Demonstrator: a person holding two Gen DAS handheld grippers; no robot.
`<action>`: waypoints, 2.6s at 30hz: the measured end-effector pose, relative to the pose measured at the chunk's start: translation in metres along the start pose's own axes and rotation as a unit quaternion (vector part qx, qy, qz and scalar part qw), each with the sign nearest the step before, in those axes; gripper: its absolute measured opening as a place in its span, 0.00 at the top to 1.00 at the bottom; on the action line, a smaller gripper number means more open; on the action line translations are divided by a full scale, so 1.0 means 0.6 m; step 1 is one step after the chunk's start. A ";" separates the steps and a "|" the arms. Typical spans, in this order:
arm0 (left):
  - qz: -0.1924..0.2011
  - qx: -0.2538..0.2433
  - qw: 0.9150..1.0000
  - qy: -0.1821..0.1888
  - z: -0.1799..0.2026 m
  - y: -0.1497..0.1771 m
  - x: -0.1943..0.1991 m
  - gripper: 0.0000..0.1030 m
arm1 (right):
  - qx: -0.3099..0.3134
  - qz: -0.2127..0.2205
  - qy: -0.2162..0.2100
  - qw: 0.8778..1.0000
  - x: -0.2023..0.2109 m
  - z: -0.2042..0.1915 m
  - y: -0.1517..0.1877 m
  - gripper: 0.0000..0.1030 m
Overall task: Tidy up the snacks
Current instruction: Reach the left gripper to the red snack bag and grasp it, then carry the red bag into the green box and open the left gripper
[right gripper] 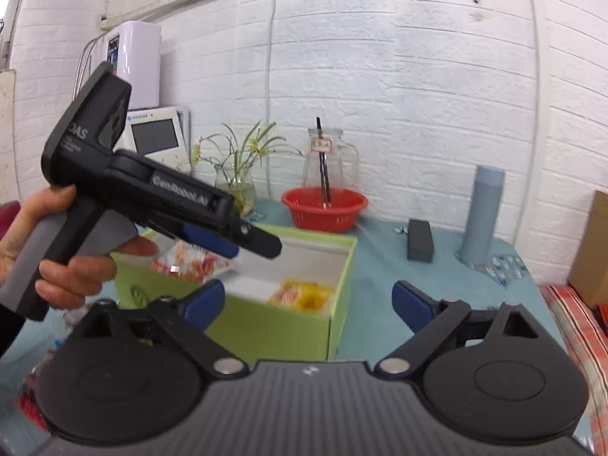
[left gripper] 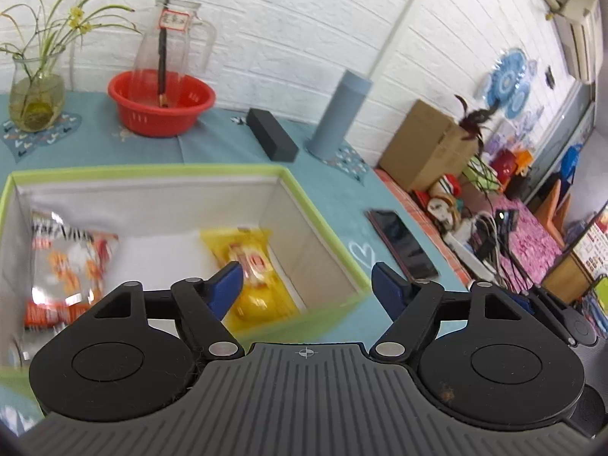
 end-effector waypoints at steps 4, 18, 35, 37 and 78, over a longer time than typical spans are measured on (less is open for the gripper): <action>-0.013 -0.004 1.000 0.013 0.035 0.076 0.041 0.40 | -0.043 -0.033 -0.019 0.998 0.052 -0.024 0.070 0.09; -0.049 0.044 0.998 -0.004 0.000 0.252 0.143 0.54 | -0.044 -0.097 -0.151 0.983 0.053 -0.227 0.160 0.21; -0.014 0.049 0.999 0.006 0.004 0.259 0.164 0.79 | -0.041 -0.101 -0.107 0.988 0.026 -0.249 0.153 0.32; 0.002 0.057 0.998 0.013 0.011 0.249 0.184 0.79 | -0.034 -0.083 -0.106 0.990 0.041 -0.255 0.139 0.32; 0.081 0.023 0.996 -0.039 -0.061 0.023 0.116 0.37 | -0.003 -0.009 -0.071 0.997 -0.060 -0.090 -0.010 0.08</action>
Point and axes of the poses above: each gripper's, at about its wrist camera, not at the fingertips, and x roughly against the way its jaws point, z to its right, y to its underside, the point moved 7 cm from there along -x, roughly the way its jaws point, and after that the axes turned 5 degrees about -x, right-handed, at the moved point
